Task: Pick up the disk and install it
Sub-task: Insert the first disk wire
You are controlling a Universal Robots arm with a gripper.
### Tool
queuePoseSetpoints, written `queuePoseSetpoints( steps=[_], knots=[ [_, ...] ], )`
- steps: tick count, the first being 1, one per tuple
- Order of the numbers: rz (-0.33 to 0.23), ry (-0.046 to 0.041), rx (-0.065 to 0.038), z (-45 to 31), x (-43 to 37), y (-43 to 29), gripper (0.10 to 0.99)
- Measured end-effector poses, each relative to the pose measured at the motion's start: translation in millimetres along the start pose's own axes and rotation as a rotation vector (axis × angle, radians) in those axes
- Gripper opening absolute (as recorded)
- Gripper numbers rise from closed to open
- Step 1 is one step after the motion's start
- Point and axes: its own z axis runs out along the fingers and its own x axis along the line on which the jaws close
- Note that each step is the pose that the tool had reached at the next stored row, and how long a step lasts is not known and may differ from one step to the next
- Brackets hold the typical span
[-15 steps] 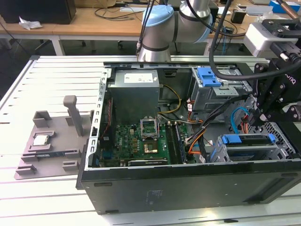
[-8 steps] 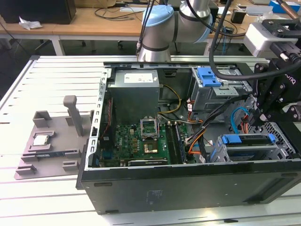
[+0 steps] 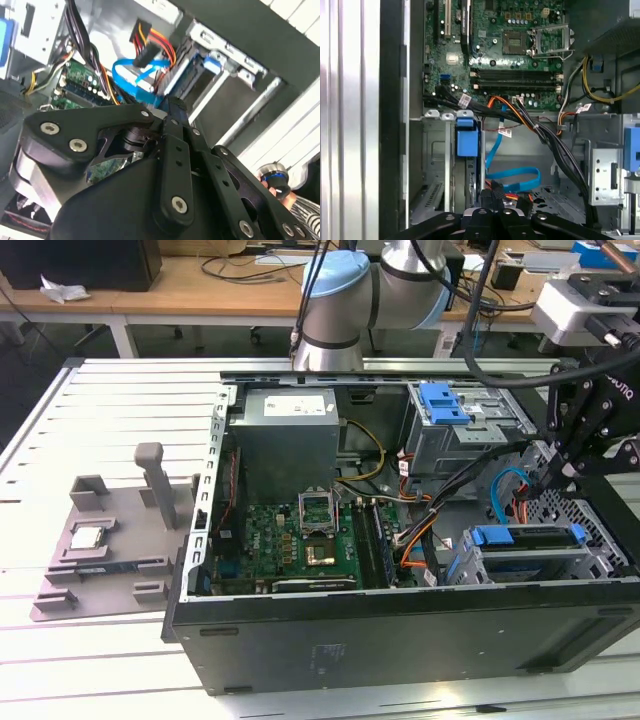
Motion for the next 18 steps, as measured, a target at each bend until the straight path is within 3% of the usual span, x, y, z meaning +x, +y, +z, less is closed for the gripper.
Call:
queuePoseSetpoints(
  steps=[2, 9, 12, 14, 15, 16, 18],
  knots=[
    [0.0, 0.0021, 0.0, 4.3, -6.5, -6.2, 0.106],
    [0.0, 0.0037, 0.0, 12.8, -29.3, -17.7, 0.106],
    [0.0, 0.0039, 0.0, 13.0, -29.3, -17.7, 0.106],
    [0.0, 0.0038, 0.0, 13.1, -29.3, -17.7, 0.235],
    [0.0, 0.0039, 0.0, 13.0, -29.3, -17.7, 0.235],
    [0.0, 0.0038, 0.0, 13.1, -29.3, -17.7, 0.302],
    [0.0, 0.0038, 0.0, 13.2, -29.5, -17.7, 0.302]
  ],
)
